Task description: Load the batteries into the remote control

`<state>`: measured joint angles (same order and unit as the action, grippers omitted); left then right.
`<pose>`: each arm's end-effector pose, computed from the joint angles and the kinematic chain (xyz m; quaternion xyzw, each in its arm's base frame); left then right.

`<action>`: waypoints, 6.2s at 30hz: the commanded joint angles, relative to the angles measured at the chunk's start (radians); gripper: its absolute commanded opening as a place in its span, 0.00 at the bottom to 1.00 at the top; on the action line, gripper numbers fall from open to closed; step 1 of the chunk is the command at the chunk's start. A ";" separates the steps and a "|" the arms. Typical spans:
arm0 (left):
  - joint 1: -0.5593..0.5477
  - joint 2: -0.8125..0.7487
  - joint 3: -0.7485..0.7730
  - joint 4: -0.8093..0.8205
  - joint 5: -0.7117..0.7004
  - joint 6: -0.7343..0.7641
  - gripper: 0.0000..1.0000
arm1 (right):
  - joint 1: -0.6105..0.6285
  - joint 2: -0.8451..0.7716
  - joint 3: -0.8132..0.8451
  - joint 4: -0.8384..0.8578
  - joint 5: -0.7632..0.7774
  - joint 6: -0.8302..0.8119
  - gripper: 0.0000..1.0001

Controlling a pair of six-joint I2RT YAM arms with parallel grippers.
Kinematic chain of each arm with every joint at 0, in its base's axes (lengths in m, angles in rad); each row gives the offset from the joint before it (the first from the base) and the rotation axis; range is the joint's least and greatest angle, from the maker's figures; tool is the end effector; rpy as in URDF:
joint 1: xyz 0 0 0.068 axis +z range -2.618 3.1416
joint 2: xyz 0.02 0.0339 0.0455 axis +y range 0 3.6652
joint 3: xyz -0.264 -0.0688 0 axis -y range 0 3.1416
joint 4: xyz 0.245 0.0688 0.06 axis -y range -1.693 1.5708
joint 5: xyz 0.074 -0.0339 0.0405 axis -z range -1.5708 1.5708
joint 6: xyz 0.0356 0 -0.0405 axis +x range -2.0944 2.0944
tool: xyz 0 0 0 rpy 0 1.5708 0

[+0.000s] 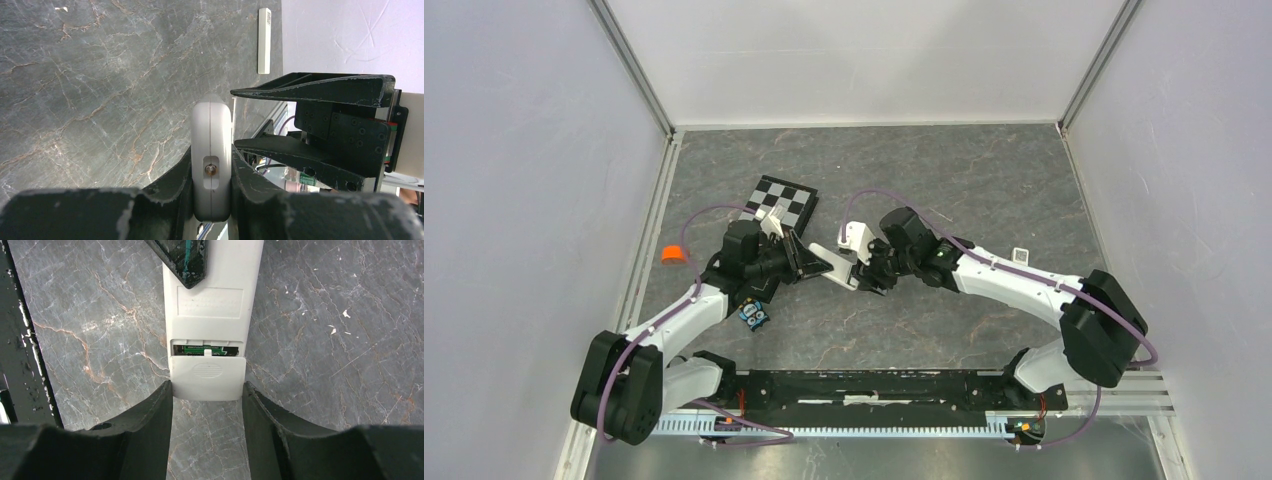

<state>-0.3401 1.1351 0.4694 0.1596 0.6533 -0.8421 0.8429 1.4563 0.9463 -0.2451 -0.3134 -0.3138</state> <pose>0.2075 -0.0964 0.1991 -0.0449 0.8309 -0.4975 0.2451 0.1990 0.2399 0.2346 -0.5475 0.7254 0.2407 0.3407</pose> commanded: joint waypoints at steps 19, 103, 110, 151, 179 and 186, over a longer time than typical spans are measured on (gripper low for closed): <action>-0.013 -0.029 -0.025 0.169 0.068 -0.009 0.02 | 0.005 0.039 0.049 0.079 -0.007 0.030 0.44; 0.017 -0.033 0.096 0.179 0.174 -0.121 0.02 | -0.168 -0.233 -0.005 0.302 -0.020 0.403 0.98; 0.030 -0.064 0.108 0.219 0.157 -0.237 0.02 | -0.209 -0.295 -0.210 0.599 0.017 0.867 0.98; -0.054 -0.125 0.165 0.333 0.232 -0.276 0.02 | -0.152 0.004 -0.275 1.202 -0.243 1.299 0.27; -0.082 -0.169 0.348 -0.312 0.296 0.396 0.04 | -0.238 -0.123 -0.117 0.445 -0.776 0.348 0.85; -0.084 -0.199 0.353 -0.322 0.315 0.419 0.09 | -0.236 -0.053 -0.102 0.544 -0.882 0.490 0.39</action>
<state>-0.4232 0.9775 0.7811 -0.1596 0.8997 -0.4816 0.6083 1.3621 0.8120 0.2497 -1.1065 0.1150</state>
